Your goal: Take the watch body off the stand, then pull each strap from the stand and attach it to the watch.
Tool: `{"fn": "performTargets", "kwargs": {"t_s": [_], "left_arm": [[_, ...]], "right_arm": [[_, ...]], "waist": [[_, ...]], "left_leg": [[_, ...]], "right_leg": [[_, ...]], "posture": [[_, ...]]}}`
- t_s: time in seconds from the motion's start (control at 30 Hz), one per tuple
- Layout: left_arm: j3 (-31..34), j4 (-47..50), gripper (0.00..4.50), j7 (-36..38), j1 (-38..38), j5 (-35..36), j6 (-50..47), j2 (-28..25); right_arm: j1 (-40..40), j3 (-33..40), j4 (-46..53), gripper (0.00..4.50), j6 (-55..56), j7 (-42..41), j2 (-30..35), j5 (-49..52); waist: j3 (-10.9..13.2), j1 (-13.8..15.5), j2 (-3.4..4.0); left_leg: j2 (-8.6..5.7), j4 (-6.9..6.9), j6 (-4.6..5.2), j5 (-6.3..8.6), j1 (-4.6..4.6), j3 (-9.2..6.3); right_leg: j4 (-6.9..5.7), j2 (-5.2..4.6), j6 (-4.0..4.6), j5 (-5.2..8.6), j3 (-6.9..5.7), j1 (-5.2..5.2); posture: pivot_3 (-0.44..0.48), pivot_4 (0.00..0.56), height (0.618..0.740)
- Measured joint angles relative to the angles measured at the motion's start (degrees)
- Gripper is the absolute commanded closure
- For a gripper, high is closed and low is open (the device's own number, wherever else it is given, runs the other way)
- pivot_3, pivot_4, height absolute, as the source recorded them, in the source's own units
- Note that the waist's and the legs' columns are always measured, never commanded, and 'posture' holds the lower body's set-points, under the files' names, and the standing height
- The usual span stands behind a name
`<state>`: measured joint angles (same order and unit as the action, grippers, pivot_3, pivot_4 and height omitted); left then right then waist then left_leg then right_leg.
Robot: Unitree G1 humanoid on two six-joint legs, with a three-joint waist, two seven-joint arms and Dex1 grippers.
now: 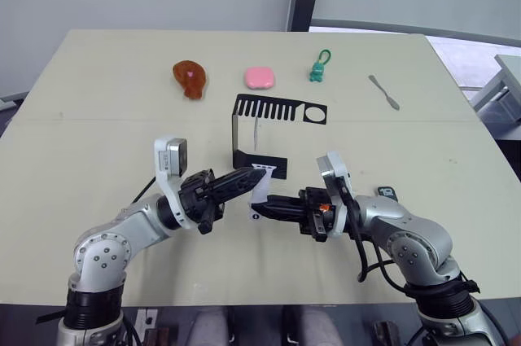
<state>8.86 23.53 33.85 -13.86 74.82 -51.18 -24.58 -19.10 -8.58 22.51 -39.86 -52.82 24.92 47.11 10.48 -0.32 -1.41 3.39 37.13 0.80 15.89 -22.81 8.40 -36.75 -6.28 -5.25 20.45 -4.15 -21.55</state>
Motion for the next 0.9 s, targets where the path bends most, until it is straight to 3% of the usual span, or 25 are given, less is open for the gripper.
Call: {"fn": "performTargets", "kwargs": {"t_s": [0.13,0.23,0.33,0.9], "left_arm": [[-0.1,0.0,4.47,-0.1,0.0,-0.6,0.4,0.0],[-0.1,-0.4,3.55,-1.3,0.0,-1.2,0.5,-0.1],[-0.4,-1.5,2.14,-1.6,0.2,-2.4,0.6,-0.3],[-0.9,-1.8,2.14,-0.6,-0.3,-1.9,0.6,1.6]], "right_arm": [[0.0,0.0,0.0,4.50,0.0,-0.3,0.0,-0.4],[0.0,0.0,0.0,4.50,0.1,-0.5,0.0,-0.5],[0.0,0.0,0.0,4.50,0.8,-0.7,0.0,-0.5],[0.0,0.0,0.0,4.50,1.1,-0.9,0.0,-0.7]], "waist": [[0.0,0.0,0.00],[0.0,0.0,0.00],[0.0,0.0,0.00],[0.0,0.0,0.00]], "left_leg": [[0.00,-0.01,0.00,0.00,-0.01,0.00],[0.00,-0.01,0.00,0.00,-0.01,0.00],[0.00,-0.01,0.00,0.00,-0.02,0.00],[0.00,-0.01,0.00,0.00,-0.07,-0.02]], "right_leg": [[0.01,0.00,0.00,0.00,0.00,0.00],[0.02,0.00,0.00,0.00,0.00,0.00],[0.03,0.00,0.00,0.00,0.00,-0.01],[0.07,-0.01,0.00,0.00,-0.03,-0.02]], "posture": [[0.000,0.150,0.740],[0.000,0.150,0.740],[0.000,0.150,0.740],[0.000,0.150,0.740]]}}
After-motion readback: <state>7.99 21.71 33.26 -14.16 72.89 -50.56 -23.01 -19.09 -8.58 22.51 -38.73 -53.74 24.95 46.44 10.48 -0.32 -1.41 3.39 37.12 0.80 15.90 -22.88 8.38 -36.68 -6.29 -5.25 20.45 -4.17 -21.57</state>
